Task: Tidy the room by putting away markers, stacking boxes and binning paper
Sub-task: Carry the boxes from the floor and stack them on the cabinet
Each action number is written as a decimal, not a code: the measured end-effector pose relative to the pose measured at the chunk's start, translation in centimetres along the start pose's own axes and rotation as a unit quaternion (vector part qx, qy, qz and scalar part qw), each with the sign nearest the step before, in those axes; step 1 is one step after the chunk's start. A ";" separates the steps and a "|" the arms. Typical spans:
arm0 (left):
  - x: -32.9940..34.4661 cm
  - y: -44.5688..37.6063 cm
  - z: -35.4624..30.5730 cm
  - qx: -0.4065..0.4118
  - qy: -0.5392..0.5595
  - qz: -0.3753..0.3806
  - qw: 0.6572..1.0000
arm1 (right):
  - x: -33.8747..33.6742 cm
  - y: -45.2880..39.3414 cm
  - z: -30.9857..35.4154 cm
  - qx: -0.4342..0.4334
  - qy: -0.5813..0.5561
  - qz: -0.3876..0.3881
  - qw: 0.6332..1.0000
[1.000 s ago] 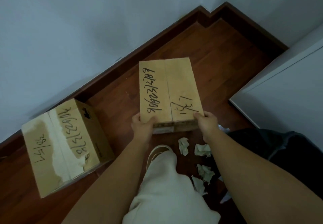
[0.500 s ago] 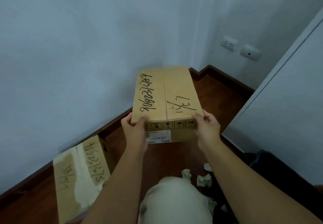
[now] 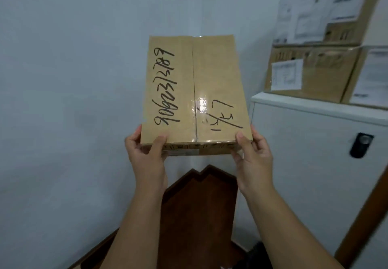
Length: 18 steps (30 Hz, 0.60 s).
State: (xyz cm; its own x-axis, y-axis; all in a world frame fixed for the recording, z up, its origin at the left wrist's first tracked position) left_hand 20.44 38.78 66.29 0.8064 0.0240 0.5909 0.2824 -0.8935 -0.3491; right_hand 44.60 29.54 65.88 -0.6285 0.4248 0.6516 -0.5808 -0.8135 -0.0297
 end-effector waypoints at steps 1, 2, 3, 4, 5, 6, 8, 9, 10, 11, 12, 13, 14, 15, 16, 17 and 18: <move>1.4 0.3 -1.5 0.016 0.013 0.010 1.000 | 0.4 0.6 2.0 -0.019 -0.004 0.003 1.000; 3.0 0.5 -2.9 0.031 0.025 0.022 0.999 | 0.8 1.3 4.1 -0.041 -0.010 0.007 0.999; 4.6 0.8 -4.3 0.045 0.036 0.036 0.998 | 1.1 2.0 6.4 -0.064 -0.020 0.011 0.998; 6.3 1.0 -5.4 0.057 0.045 0.050 0.996 | 1.4 2.6 8.4 -0.086 -0.030 0.014 0.996; 8.1 1.3 -6.5 0.066 0.057 0.066 0.994 | 1.5 3.2 10.5 -0.109 -0.039 0.013 0.993; 10.0 1.7 -7.5 0.075 0.071 0.085 0.991 | 1.5 3.8 12.7 -0.133 -0.047 0.011 0.990; 14.1 2.7 -9.1 0.086 0.098 0.127 0.983 | 0.9 5.1 17.0 -0.177 -0.054 0.010 0.983; 16.1 3.3 -9.7 0.090 0.107 0.150 0.979 | 0.4 5.8 19.0 -0.197 -0.053 0.009 0.979; 18.2 4.0 -10.2 0.093 0.115 0.174 0.973 | -0.3 6.4 20.9 -0.216 -0.050 0.006 0.975; 20.3 4.7 -10.5 0.095 0.123 0.201 0.967 | -1.2 7.0 22.7 -0.237 -0.049 -0.003 0.970; 22.3 5.5 -10.7 0.096 0.129 0.226 0.961 | -2.1 7.6 24.4 -0.257 -0.050 -0.014 0.965; 24.3 6.4 -10.9 0.097 0.137 0.250 0.954 | -3.2 8.2 26.0 -0.276 -0.053 -0.028 0.959; 26.3 7.4 -11.1 0.097 0.147 0.273 0.946 | -4.2 8.8 27.6 -0.296 -0.056 -0.040 0.953; 28.2 8.3 -11.2 0.095 0.158 0.295 0.938 | -5.2 9.5 29.2 -0.314 -0.057 -0.049 0.947; 30.1 9.3 -11.2 0.090 0.166 0.315 0.930 | -6.0 10.1 30.7 -0.331 -0.054 -0.056 0.940; 31.9 10.3 -11.2 0.085 0.170 0.335 0.923 | -6.8 10.7 32.3 -0.349 -0.050 -0.063 0.934; 33.6 11.1 -11.1 0.084 0.168 0.355 0.916 | -7.6 11.2 33.9 -0.368 -0.041 -0.071 0.926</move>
State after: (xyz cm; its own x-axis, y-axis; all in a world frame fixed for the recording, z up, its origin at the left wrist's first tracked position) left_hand 44.88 24.69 90.35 0.6199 -0.7012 0.3523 -0.1520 -0.5478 -0.8227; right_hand 60.42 3.73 86.27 -0.4945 0.4517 0.7426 -0.8691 -0.2484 -0.4277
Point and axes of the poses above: each hand's wrist, its own y-axis away from the middle knuckle, its own x-axis out of the palm, z = x × y, the point moved 9 cm from there along -y, towards the middle knuckle, and after that the axes turned 8 degrees about x, right-handed, at the moved point
